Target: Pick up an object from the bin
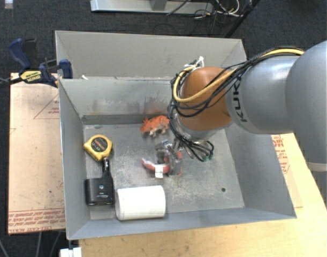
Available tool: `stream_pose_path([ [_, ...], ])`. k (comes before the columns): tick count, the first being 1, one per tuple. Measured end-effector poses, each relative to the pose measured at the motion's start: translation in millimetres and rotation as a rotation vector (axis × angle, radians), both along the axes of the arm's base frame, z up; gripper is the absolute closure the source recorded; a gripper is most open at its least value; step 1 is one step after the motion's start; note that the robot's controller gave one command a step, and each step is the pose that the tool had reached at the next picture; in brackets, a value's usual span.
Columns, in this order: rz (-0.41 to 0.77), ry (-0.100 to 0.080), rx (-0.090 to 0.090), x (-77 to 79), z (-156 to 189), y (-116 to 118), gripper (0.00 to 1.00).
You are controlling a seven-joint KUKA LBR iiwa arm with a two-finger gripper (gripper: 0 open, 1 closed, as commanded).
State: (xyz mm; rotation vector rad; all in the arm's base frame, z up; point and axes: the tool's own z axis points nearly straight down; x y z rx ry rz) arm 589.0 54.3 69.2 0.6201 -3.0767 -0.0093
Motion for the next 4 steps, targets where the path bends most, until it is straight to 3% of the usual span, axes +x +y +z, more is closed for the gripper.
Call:
stream_pose_path([
  [1, -0.001, 0.001, 0.000, 0.2, 0.0, 0.2, 1.00],
  [2, 0.016, 0.009, 0.000, 1.1, 33.7, -4.4, 1.00],
  [3, 0.003, 0.004, 0.000, 7.5, 96.5, 0.3, 1.00],
  [4, 0.025, 0.002, 0.001, 6.6, 121.3, 19.1, 1.00],
])
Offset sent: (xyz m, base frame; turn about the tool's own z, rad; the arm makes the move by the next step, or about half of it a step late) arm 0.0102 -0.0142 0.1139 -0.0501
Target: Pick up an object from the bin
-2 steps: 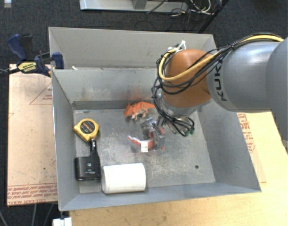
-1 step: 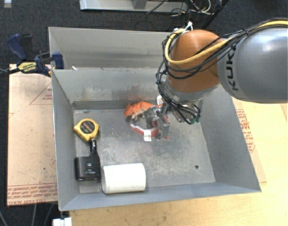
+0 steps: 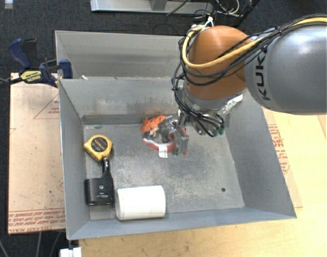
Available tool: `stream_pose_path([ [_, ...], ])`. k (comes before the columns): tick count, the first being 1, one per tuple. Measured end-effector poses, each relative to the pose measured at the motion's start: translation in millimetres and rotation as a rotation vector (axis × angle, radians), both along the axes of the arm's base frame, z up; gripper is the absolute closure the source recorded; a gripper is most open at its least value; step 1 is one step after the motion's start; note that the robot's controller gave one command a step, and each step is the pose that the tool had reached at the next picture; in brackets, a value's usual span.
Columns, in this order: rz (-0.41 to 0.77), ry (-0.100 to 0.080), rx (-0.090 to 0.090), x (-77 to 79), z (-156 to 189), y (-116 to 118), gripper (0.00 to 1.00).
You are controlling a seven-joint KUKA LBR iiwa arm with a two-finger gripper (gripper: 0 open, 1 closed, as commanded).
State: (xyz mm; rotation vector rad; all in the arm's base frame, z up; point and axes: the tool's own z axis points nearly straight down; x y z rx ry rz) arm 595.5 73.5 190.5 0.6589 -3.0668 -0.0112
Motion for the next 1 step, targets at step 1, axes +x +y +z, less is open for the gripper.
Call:
stream_pose_path([
  [1, 0.103, 0.009, 0.002, -2.4, 42.1, 4.2, 1.00],
])
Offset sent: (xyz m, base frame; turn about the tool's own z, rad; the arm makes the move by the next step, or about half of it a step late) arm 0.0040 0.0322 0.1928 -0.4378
